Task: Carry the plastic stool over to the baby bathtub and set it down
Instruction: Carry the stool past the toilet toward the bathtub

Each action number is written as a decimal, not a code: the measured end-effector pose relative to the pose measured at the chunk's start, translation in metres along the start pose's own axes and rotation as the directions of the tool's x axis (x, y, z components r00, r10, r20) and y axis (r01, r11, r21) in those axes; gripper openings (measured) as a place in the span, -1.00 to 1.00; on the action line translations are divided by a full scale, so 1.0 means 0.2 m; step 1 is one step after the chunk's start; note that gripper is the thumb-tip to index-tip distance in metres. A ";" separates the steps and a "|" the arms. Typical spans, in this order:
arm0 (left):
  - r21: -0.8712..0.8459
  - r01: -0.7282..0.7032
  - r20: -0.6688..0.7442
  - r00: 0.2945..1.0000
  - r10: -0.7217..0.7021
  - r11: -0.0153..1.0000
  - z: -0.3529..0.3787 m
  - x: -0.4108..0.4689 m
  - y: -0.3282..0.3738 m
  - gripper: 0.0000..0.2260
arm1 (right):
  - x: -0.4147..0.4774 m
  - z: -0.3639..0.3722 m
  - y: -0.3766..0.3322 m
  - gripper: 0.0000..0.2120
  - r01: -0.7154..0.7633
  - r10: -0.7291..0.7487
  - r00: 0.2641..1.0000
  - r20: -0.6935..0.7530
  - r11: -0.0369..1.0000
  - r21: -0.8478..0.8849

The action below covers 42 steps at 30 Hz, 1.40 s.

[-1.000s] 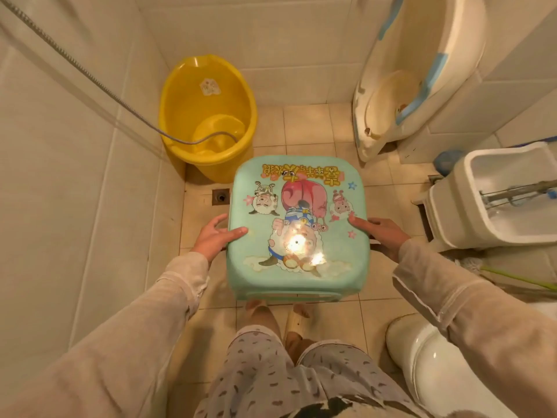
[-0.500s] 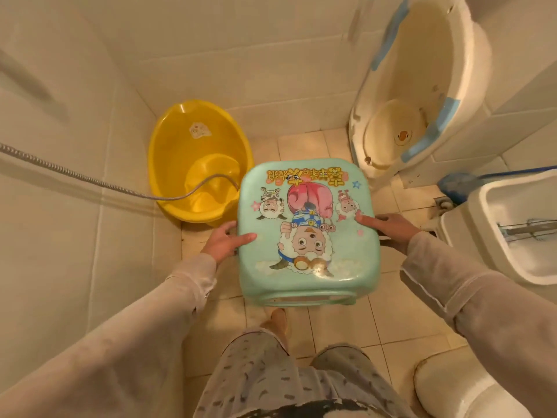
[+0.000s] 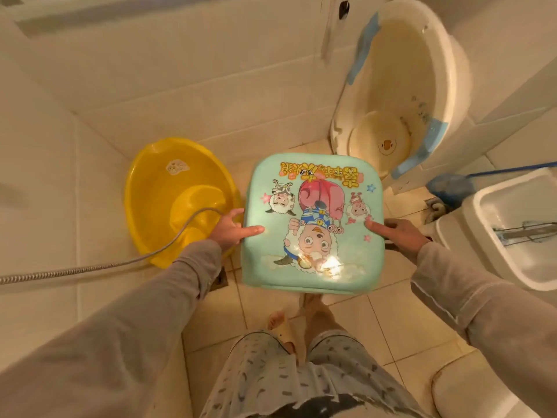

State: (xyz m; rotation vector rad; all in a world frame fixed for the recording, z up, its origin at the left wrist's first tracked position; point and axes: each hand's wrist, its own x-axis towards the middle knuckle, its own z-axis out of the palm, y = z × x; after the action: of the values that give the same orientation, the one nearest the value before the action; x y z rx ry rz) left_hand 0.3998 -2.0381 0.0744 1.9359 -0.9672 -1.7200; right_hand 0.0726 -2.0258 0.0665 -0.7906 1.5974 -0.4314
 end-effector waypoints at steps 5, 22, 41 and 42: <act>-0.031 -0.019 -0.027 0.999 0.018 0.999 0.04 0.21 0.20 -0.40 | 0.24 -0.11 -0.19 -0.68 -0.005 0.006 1.000 -0.007 1.000 0.008; -0.135 -0.007 -0.135 0.991 -0.012 0.991 0.16 0.77 0.79 -0.35 | 0.92 -0.51 -0.86 -0.62 0.035 -0.032 0.998 0.045 0.997 -0.065; -0.226 0.078 -0.089 0.991 -0.100 0.971 -0.16 1.38 1.17 -0.40 | 1.53 -0.41 -1.39 -0.59 -0.031 0.036 0.999 0.037 0.990 -0.140; -0.220 0.084 -0.092 0.990 -0.107 0.972 -0.17 1.41 1.18 -0.41 | 1.55 -0.41 -1.40 -0.58 -0.023 0.029 0.999 0.037 0.988 -0.152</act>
State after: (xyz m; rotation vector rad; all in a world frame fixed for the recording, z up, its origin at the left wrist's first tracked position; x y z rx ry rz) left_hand 0.3795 -2.4051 0.0406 1.9340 -0.6313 -1.6804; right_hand 0.0533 -2.4517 0.0494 -0.8869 1.6160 -0.2767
